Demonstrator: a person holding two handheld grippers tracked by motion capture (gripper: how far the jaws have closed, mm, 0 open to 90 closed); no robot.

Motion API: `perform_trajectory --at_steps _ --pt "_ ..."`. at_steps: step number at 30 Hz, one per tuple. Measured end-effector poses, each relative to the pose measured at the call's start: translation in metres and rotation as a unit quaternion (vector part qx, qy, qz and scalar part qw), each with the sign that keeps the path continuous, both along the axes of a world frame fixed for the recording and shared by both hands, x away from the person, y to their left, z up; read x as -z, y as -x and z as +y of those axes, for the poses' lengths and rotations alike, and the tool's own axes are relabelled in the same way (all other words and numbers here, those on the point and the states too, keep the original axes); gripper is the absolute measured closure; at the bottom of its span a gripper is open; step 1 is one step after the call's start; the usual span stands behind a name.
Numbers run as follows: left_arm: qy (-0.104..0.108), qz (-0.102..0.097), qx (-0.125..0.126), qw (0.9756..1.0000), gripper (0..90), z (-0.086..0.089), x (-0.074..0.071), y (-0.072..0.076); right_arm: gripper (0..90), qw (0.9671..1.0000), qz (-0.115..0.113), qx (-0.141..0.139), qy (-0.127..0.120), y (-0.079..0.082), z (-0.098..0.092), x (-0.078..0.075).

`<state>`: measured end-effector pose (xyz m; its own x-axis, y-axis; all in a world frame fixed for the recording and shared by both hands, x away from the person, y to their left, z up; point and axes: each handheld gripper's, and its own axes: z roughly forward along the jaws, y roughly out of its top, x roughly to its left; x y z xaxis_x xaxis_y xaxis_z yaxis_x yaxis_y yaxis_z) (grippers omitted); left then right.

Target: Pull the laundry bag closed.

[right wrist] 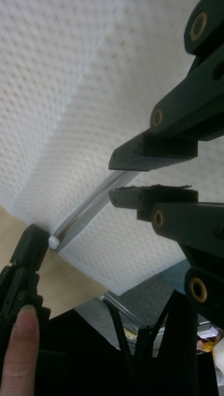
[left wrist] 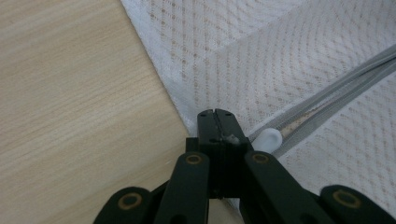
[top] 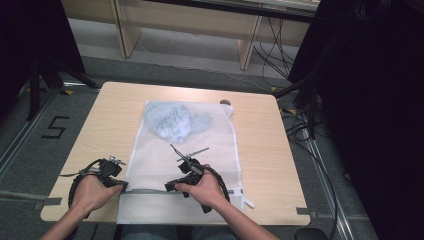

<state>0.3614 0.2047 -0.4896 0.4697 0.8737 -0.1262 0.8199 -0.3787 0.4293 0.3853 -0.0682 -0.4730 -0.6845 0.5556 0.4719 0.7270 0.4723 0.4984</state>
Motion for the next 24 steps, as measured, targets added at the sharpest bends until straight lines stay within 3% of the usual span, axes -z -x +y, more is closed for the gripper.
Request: perform_trajectory --at_steps 4,6,14,18,24 --pt "0.005 0.0 0.006 1.0 89.9 0.002 0.001 -0.002 83.6 1.0 0.009 0.0 -0.003 0.001 0.018 0.002" --pt "0.008 0.002 -0.004 1.0 89.9 0.002 0.001 -0.001 84.0 0.9999 0.006 -0.005 -0.008 0.001 0.026 0.004" --pt "0.011 0.007 -0.005 0.9999 89.9 0.003 0.001 -0.002 81.7 0.9995 0.021 -0.003 -0.022 -0.004 0.055 0.01" --pt "0.01 0.008 -0.006 0.9999 89.9 0.003 0.001 -0.002 80.6 0.9992 0.032 0.005 -0.022 -0.004 0.068 0.012" --pt "0.012 0.008 -0.005 0.9999 89.9 0.004 0.001 -0.002 79.4 0.9992 0.031 -0.001 -0.026 -0.004 0.08 0.016"
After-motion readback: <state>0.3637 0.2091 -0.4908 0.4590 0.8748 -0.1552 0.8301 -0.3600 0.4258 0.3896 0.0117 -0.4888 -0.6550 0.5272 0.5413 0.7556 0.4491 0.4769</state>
